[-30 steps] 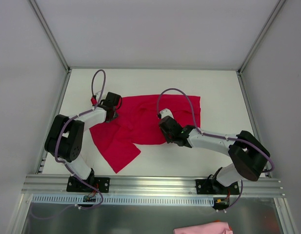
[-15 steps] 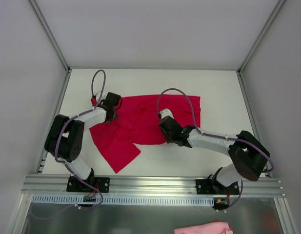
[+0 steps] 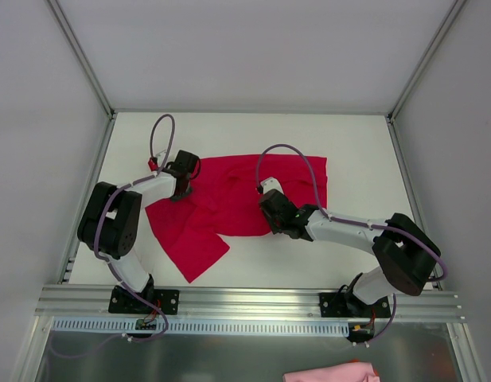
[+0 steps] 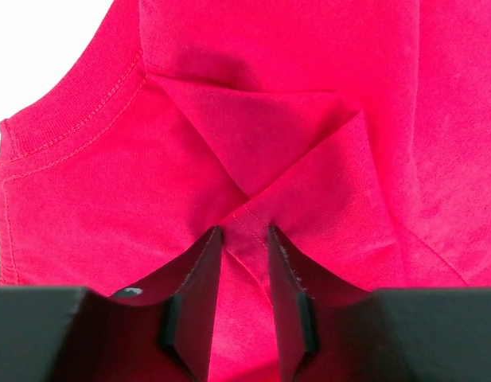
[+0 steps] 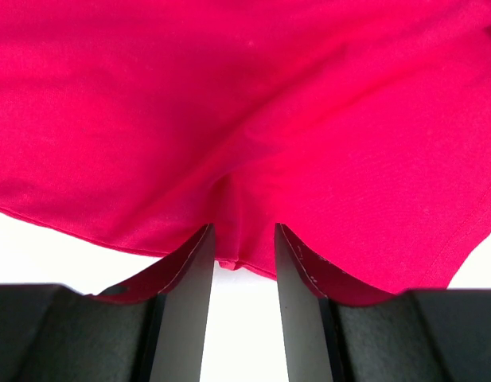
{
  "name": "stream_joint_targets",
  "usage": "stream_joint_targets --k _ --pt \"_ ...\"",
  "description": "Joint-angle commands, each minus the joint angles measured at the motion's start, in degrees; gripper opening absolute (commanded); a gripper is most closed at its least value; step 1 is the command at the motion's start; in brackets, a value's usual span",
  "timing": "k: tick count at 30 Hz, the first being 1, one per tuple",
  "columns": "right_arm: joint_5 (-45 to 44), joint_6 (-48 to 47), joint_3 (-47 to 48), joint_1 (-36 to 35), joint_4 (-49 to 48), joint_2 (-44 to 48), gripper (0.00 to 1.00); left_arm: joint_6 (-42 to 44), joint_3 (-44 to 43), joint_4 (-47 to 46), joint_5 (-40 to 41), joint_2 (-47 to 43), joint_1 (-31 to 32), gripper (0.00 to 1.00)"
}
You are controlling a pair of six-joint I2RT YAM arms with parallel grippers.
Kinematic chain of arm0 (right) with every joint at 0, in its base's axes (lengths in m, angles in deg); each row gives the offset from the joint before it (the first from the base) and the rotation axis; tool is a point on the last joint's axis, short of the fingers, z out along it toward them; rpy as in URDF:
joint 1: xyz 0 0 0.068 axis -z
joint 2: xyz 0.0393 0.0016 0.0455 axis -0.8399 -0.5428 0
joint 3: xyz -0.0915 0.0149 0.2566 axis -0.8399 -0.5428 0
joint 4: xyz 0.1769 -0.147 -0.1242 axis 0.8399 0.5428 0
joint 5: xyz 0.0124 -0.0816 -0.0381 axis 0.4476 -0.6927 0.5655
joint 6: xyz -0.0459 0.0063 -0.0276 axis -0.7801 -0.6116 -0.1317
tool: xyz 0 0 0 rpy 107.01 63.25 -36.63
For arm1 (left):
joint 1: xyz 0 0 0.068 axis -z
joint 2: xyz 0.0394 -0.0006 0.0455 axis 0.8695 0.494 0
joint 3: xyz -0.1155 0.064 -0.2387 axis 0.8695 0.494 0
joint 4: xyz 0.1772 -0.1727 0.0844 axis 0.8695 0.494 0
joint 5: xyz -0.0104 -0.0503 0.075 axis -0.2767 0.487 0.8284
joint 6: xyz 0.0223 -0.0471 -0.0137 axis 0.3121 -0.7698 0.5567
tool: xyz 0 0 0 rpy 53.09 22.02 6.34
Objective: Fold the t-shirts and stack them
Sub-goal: Fold the flattened tshirt in 1/3 of the way
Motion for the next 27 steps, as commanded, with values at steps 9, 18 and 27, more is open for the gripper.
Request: stream_joint_targets --k 9,18,27 --pt "-1.15 -0.37 1.66 -0.38 -0.2 -0.05 0.4 -1.13 -0.09 1.22 2.05 -2.41 -0.53 0.04" --pt "-0.09 -0.46 1.75 -0.38 -0.64 -0.14 0.4 -2.19 2.64 5.17 5.31 -12.25 1.93 0.0" --pt "0.26 -0.37 1.84 -0.38 -0.37 0.04 0.4 -5.69 5.01 8.5 7.41 -15.51 5.97 0.0"
